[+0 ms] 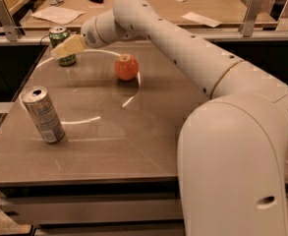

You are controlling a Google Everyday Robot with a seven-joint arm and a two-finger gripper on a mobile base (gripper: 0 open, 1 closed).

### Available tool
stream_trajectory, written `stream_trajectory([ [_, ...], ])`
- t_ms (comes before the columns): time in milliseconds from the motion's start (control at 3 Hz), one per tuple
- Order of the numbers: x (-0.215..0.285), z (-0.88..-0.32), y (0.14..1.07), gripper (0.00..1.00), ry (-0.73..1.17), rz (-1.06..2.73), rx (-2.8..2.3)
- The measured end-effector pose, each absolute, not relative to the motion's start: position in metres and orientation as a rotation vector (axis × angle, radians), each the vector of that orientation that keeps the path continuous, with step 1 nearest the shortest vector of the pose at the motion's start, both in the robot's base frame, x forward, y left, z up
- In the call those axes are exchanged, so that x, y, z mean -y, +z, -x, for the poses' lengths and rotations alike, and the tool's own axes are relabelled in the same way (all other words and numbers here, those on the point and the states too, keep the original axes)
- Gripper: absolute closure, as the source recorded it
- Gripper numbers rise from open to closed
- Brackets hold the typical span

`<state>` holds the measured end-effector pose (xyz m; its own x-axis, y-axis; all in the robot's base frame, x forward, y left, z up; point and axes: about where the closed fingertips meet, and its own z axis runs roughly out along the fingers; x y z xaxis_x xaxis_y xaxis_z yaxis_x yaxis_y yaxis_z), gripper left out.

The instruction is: Move green can near redbull can

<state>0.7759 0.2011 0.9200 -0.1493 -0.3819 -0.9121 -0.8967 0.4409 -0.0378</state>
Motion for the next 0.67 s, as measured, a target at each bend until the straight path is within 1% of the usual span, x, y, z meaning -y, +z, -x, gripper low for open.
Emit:
stream_trajectory([
  [667,-0.229,-0.799,0.901,0.00,0.665,1.146,-1.738],
])
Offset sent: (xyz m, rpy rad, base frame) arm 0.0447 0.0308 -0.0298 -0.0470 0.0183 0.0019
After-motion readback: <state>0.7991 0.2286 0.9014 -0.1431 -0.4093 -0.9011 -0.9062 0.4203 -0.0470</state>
